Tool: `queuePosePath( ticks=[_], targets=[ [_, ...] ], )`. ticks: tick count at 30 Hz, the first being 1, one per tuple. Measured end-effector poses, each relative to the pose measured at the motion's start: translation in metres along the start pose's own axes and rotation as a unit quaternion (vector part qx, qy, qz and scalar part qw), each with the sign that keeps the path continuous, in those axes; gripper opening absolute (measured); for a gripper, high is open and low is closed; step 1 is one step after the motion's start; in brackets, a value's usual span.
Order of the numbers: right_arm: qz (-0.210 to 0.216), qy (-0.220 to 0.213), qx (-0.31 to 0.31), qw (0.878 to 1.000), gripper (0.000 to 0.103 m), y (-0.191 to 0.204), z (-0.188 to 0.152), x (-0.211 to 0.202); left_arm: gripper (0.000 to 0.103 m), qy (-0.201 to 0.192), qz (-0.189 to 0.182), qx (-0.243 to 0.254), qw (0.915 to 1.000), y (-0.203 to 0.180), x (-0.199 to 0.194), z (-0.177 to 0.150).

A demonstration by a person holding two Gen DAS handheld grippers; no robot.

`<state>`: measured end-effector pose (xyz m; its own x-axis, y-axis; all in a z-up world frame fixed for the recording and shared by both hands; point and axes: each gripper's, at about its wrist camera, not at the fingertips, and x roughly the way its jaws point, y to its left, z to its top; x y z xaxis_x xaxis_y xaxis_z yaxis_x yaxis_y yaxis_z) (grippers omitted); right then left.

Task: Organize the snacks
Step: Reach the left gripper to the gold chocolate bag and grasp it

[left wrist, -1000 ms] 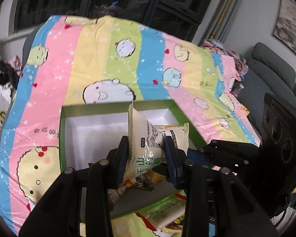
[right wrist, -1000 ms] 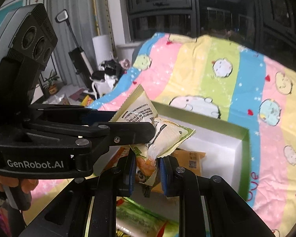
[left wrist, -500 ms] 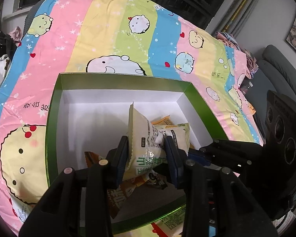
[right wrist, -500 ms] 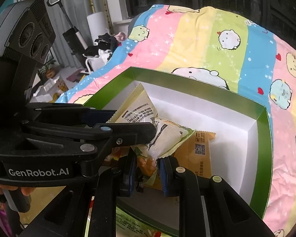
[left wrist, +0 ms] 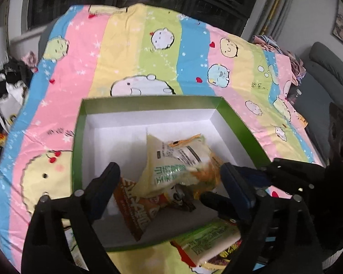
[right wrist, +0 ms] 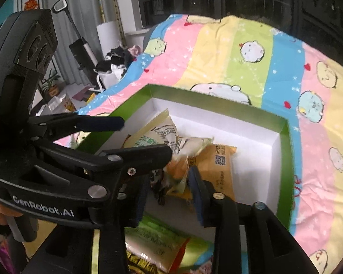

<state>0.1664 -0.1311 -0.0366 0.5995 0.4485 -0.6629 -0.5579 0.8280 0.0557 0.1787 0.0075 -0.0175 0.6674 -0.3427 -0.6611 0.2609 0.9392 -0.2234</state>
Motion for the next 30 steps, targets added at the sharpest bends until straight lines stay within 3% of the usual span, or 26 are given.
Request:
queuePosePath(
  ticks=[4,13,24,30],
  targets=[
    [-0.008,-0.020,0.008,1.000,0.047,0.002,-0.009,-0.025,0.102,-0.033,0.006,0.001,0.9994,0.001,-0.028,-0.002],
    [-0.013,-0.052,0.058,0.997,0.054,-0.007,-0.045,-0.081,0.102,-0.066,0.028,-0.026,0.9971,0.018,-0.086,-0.030],
    [-0.009,-0.031,0.099,0.995,0.054,-0.010,-0.090,-0.098,0.102,-0.026,0.020,-0.051,0.9981,0.009,-0.095,-0.083],
    [0.003,-0.014,0.084,0.996,0.054,0.004,-0.107,-0.092,0.102,-0.001,0.010,-0.046,0.9989,-0.005,-0.087,-0.105]
  ],
)
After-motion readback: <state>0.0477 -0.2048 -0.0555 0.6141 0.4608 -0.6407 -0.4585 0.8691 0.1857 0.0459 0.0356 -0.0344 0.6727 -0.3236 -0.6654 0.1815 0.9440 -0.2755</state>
